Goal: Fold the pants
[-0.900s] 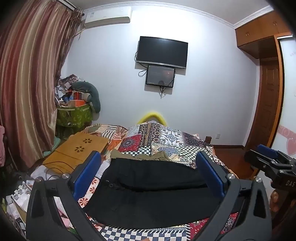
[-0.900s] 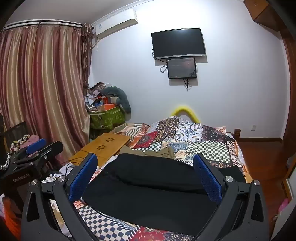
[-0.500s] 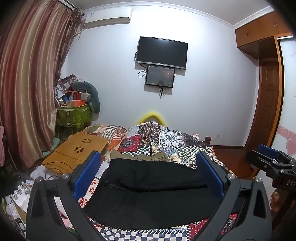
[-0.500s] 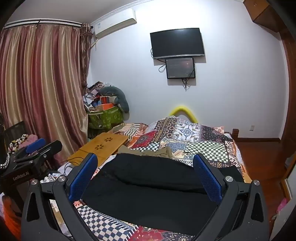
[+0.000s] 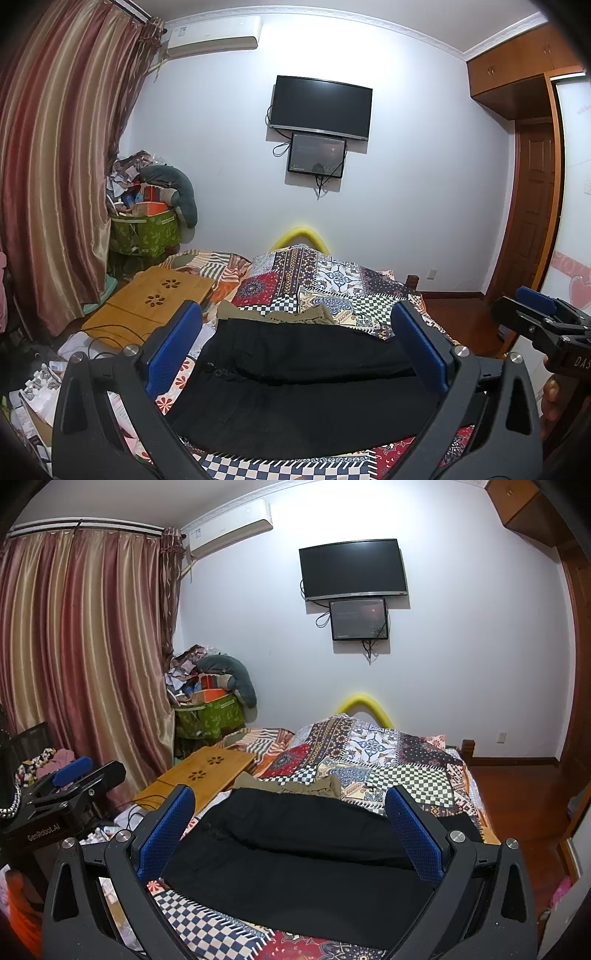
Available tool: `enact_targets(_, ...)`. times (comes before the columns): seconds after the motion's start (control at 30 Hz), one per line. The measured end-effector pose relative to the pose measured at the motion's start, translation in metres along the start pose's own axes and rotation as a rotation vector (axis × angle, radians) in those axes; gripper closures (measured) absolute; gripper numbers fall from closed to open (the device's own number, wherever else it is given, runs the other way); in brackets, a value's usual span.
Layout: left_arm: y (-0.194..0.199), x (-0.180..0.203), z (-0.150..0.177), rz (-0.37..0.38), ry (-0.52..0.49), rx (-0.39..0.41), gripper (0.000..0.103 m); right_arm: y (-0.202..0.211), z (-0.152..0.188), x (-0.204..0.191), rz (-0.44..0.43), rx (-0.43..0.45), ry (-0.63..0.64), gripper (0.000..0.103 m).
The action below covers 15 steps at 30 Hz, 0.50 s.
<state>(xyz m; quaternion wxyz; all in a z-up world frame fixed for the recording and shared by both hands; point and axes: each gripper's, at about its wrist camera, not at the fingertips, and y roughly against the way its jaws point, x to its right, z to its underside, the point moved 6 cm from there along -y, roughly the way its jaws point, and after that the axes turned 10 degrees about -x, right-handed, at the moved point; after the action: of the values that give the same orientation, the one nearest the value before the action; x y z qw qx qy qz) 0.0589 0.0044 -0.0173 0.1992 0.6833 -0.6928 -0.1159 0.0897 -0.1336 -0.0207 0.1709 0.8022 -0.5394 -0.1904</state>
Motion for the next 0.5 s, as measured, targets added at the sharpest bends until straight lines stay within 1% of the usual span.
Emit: enact_targets(0.5,0.0025,-0.001,0.0022,0.009,-0.015,0.007,0.0,0.0015,-0.0021,0.0006,0.002,0.001,0.004,0.0)
